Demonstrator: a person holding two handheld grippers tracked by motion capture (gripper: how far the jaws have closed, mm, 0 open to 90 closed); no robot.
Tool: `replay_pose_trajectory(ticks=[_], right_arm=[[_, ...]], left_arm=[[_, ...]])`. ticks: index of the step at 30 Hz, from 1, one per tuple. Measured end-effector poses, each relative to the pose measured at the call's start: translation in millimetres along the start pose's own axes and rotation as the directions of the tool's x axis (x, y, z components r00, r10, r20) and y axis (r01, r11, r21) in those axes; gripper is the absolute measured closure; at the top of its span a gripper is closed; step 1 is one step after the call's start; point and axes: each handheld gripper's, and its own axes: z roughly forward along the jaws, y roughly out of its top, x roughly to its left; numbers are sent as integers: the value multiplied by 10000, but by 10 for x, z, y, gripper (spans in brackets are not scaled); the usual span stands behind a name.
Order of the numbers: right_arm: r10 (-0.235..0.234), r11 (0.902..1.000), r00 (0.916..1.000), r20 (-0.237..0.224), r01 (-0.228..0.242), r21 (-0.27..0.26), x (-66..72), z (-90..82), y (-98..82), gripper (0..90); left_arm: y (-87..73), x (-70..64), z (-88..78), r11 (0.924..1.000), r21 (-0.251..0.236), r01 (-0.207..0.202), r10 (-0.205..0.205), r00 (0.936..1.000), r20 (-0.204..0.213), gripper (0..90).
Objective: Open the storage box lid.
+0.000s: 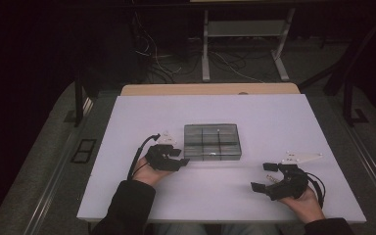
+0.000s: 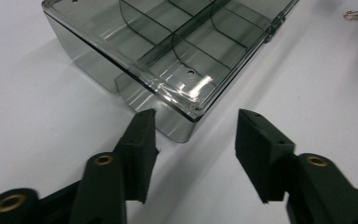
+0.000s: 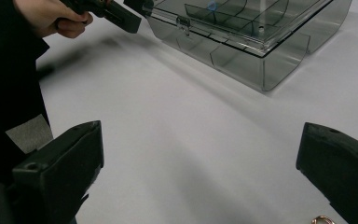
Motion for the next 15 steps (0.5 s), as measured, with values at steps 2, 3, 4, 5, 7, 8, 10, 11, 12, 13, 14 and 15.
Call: replay_pose_trajectory(ticks=[2,3,4,5,7,8,10,11,12,13,14,15], right_arm=[[1,10000,10000,0,-1,-1,0,0,0,4],[10,10000,10000,-9,-10,6,1,0,0,4],[-4,10000,10000,-12,4,12,1,1,0,4],[24,10000,10000,-29,-24,28,4,0,-1,4],[12,10000,10000,-39,-12,8,3,1,0,4],[16,10000,10000,-42,-17,-17,3,1,0,4],[14,10000,10000,-31,-14,-19,1,0,-1,4],[1,10000,10000,-26,-1,-32,0,0,-1,4],[-14,10000,10000,-34,14,-40,0,0,-1,4],[-14,10000,10000,-34,14,-40,0,0,-1,4],[-5,10000,10000,-33,5,-30,1,0,-1,4],[19,10000,10000,-33,-19,-27,2,0,-1,4]], left_arm=[[1,0,-4,10000,-18,-25,25,10000,-8,545],[0,4,-8,10000,-29,-59,59,10000,7,577],[-1,5,-11,10000,-19,-64,64,10000,24,604],[-1,8,-15,10000,-25,-83,83,10000,33,623],[-1,9,-23,9999,-36,-101,101,9999,-46,659],[-1,9,-27,9999,-66,-94,93,9999,-95,674],[-1,14,-34,9998,-107,-146,144,9998,-154,699],[-1,14,-36,9998,-102,-158,157,9998,-152,712],[-2,12,-36,9998,-105,-182,180,9997,-152,726],[-1,8,-35,9997,-110,-204,202,9997,-150,726],[1,10,-36,9996,-98,-256,255,9996,-158,729],[1,7,-34,9997,-121,-224,223,9996,-152,729]])
